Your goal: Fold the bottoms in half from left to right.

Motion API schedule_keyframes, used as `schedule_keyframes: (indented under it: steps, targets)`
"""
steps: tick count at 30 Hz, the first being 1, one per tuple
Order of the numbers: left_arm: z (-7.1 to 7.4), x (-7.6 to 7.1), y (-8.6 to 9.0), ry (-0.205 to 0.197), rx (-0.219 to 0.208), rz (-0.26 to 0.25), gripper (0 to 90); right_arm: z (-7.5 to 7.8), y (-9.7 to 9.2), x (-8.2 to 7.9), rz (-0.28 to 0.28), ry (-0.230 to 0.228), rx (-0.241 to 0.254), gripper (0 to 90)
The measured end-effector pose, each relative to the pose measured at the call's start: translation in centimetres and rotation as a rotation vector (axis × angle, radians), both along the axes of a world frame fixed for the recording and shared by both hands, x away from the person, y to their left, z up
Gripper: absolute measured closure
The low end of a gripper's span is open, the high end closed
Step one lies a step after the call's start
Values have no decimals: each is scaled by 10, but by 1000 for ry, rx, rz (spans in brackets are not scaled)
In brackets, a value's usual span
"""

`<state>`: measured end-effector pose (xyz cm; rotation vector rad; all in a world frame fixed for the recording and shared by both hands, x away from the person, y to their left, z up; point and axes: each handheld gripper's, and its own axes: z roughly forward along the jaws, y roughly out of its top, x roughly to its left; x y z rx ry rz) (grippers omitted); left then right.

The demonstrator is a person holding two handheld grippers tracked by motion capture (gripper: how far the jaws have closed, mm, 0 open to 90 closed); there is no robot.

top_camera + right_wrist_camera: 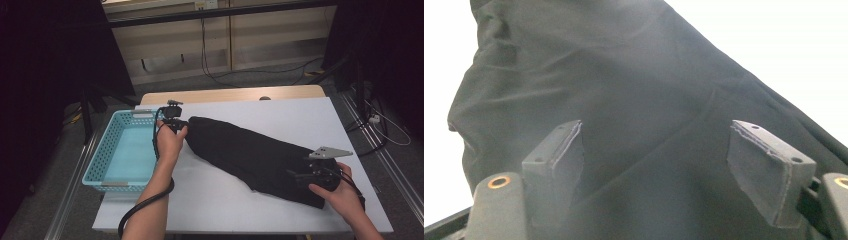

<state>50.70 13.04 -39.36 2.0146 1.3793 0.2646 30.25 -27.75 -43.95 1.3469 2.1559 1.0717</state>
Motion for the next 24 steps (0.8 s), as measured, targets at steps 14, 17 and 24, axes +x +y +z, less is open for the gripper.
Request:
schedule_keyframes:
  steps: [14, 17, 24]
  targets:
    - [10, -19, -29, -38, -109, -174, 836, -1, 1, 1, 6, -1, 2, 216]
    - [8, -26, -36, -45, -129, -214, 836, -1, 2, 1, 4, 8, 4, 216]
    - [-9, -39, -51, -38, -186, -284, 835, -2, 3, 1, 10, 7, 7, 204]
